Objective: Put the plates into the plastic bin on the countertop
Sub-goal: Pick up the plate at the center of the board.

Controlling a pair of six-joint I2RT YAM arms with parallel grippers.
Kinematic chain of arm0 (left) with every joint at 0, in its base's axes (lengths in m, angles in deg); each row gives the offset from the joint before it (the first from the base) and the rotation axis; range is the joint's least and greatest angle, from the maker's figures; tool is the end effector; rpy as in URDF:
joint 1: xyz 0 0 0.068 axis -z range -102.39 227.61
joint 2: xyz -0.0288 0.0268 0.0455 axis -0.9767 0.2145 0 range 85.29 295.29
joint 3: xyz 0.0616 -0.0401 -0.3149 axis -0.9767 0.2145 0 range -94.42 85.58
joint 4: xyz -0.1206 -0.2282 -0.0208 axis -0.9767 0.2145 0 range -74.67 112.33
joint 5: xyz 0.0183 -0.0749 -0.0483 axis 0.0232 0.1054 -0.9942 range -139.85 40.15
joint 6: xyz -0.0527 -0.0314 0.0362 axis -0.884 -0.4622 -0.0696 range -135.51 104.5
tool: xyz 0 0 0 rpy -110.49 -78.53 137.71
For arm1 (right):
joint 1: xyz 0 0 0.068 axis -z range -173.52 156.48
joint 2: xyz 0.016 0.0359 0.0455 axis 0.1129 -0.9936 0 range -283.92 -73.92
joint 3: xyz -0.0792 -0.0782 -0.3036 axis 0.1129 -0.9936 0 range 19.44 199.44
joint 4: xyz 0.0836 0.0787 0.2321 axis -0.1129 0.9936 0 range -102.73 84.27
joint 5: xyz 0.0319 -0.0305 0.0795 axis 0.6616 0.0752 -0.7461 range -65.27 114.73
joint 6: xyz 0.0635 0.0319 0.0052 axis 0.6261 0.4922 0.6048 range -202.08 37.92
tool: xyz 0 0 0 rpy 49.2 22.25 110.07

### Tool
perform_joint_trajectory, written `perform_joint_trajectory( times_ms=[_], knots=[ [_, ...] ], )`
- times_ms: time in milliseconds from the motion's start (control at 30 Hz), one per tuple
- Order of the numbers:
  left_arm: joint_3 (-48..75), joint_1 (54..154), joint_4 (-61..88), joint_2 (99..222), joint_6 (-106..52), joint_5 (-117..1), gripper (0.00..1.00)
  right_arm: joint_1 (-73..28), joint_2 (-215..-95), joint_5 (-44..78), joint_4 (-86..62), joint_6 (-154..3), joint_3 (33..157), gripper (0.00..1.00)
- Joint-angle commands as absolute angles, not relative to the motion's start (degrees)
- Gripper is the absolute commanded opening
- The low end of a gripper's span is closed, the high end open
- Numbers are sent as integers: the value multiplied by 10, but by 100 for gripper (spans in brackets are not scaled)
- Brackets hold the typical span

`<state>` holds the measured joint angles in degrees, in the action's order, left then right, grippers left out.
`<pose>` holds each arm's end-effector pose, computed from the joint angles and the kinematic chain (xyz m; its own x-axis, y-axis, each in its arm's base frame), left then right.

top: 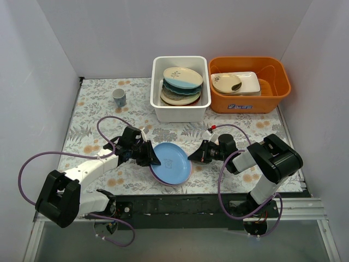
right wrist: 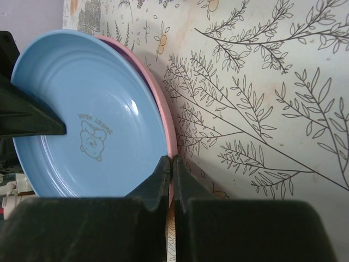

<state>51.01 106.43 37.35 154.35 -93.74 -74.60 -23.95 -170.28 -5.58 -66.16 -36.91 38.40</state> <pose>0.1730 -0.1232 0.2148 -0.7757 -0.5879 0.2294 -0.5849 0.5332 -0.6112 0.2267 0.1674 0.1535 -0.8391 0.2172 -0.4987 -0.3401 0.5061 0.7926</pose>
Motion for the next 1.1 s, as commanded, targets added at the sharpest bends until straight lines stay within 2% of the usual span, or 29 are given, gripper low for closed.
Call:
perform_joint_trajectory(
  times_ms=[0, 100, 533, 700, 833, 1067],
  knots=[
    [488, 1080, 339, 1530, -933, -793, 0, -247, -1702, -50, -662, -376, 380, 5],
    [487, 1080, 343, 1529, -933, -784, 0, -247, -1698, -49, -668, -375, 375, 9],
    [481, 1080, 359, 1500, -935, -736, 0, -247, -1674, -41, -672, -380, 361, 55],
    [476, 1081, 371, 1497, -932, -718, 0, -247, -1645, -26, -673, -390, 348, 68],
    [474, 1080, 373, 1495, -932, -709, 0, -247, -1613, -12, -675, -402, 330, 83],
    [465, 1080, 378, 1494, -932, -702, 0, -247, -1579, 6, -672, -410, 316, 93]
  ],
)
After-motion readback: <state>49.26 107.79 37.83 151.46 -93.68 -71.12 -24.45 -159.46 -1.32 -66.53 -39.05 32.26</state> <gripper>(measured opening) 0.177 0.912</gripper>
